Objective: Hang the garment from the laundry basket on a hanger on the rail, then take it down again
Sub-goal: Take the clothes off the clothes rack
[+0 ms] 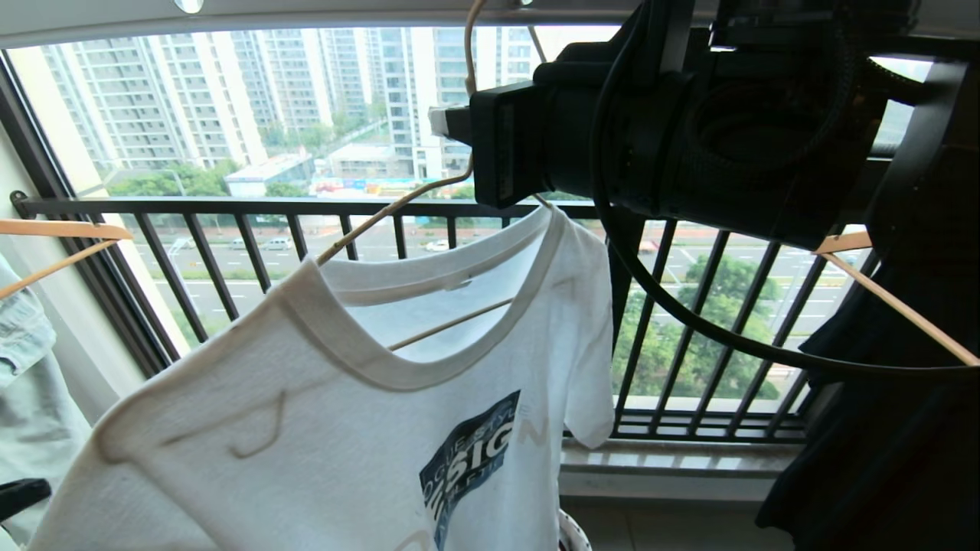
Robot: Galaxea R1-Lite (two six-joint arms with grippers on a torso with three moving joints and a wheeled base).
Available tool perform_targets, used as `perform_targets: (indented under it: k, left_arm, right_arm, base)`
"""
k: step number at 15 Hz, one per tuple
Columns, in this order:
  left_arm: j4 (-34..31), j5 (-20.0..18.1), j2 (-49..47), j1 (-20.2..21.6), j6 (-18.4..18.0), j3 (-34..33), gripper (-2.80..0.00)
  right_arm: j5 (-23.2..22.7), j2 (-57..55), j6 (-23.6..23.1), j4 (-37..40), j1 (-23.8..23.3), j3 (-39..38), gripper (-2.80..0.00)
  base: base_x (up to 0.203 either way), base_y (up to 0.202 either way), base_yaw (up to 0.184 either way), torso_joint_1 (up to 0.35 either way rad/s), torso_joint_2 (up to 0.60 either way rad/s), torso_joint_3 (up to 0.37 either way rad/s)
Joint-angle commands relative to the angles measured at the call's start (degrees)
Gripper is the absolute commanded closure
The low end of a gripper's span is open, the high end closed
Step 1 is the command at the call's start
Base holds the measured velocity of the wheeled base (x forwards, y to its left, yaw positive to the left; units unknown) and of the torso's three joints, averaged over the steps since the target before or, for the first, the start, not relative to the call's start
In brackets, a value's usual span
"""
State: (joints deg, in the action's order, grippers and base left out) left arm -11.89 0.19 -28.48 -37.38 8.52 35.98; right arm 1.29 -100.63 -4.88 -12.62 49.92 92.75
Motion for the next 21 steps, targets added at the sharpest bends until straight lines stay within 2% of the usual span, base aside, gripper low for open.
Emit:
perform_targets:
  k: [1,4,5,8,9,13,16,21]
  left_arm:
    - [-1.03,-0.72,2.57,1.69,1.17,1.48,-2.80]
    - [-1.02,-0.66,3.90,4.19,3.58,1.62,-2.80]
    - [-1.03,-0.80,3.79,4.59,3.98,1.73,0.00]
    - [-1.00,-0.63,4.04,5.48,4.04,1.73,0.00]
    - [-1.03,-0.63,3.96,5.65,4.04,1.73,0.00]
    - [-1.03,-0.63,3.52,5.65,3.96,1.64,0.00]
    - [-1.12,-0.63,2.90,5.64,3.96,1.64,0.00]
    - [-1.21,-0.63,2.87,5.56,4.04,1.29,0.00]
  right_arm:
    - [-0.02,-0.09,0.04,-0.08,0.00,-0.49,0.00]
    - [0.03,-0.09,-0.04,-0.13,0.00,-0.82,0.00]
    - [0.03,-0.09,0.04,-0.13,0.00,-0.81,0.00]
    - [0.03,-0.09,0.03,-0.32,0.00,-0.81,0.00]
    - [0.11,-0.09,0.04,-0.39,0.00,-0.78,-2.80]
    - [1.14,1.83,0.03,0.19,0.18,-1.09,-2.80]
    - [2.82,6.89,-0.09,0.92,0.46,-4.35,-2.80]
    - [3.77,21.07,-0.49,1.11,0.09,-21.85,-2.80]
  base:
    - [0.000,0.000,0.000,0.000,0.00,0.000]
    - [0.000,0.000,0.000,0.000,0.00,0.000]
    - [0.000,0.000,0.000,0.000,0.00,0.000]
    - [0.000,0.000,0.000,0.000,0.00,0.000]
    - [0.000,0.000,0.000,0.000,0.00,0.000]
    - [0.000,0.000,0.000,0.000,0.00,0.000]
    - [0.000,0.000,0.000,0.000,0.00,0.000]
    - [0.000,0.000,0.000,0.000,0.00,0.000]
